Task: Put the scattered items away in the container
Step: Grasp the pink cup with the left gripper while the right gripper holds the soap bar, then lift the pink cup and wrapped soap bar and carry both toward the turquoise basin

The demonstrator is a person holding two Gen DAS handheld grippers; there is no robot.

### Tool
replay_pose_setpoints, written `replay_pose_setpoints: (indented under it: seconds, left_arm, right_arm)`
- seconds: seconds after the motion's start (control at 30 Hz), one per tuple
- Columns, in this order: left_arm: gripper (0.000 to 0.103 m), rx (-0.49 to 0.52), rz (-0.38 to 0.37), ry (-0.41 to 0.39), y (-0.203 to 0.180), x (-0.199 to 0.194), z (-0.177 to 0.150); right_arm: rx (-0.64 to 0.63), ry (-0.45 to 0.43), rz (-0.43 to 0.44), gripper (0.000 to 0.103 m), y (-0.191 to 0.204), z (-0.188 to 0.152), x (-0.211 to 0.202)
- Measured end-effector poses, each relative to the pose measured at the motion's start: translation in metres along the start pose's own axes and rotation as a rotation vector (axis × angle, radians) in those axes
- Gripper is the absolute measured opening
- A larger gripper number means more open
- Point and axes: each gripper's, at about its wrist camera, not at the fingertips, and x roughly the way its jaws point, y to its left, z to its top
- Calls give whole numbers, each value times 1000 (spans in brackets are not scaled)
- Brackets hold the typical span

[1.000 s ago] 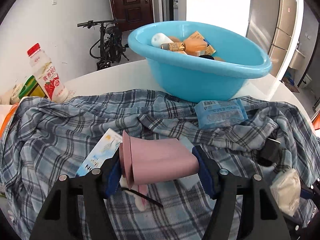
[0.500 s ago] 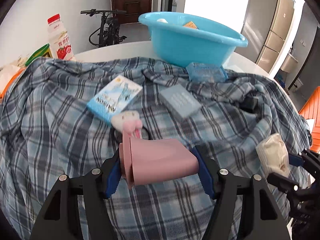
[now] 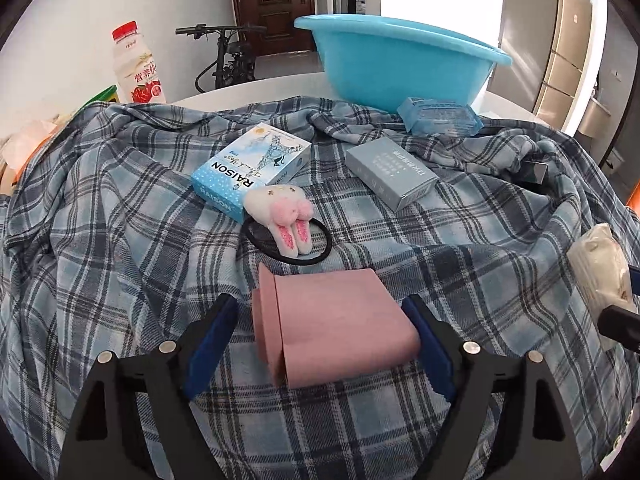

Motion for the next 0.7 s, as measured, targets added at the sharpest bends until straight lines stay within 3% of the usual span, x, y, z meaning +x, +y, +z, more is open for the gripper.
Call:
replay_pose_setpoints:
  seconds: [0.2,0.4,0.7]
  left_arm:
    - [88,10,45,22,-5,13,-2]
    - [88,-10,108,-10,-12,13,-2]
    - [88,-40,103,1,4,-1,-10]
  right_arm:
    - [6,0,1,49,-1,0,0]
    - [8,16,-3,49,-3,-1,4]
    - [14,8,-1,50,-6,1,2]
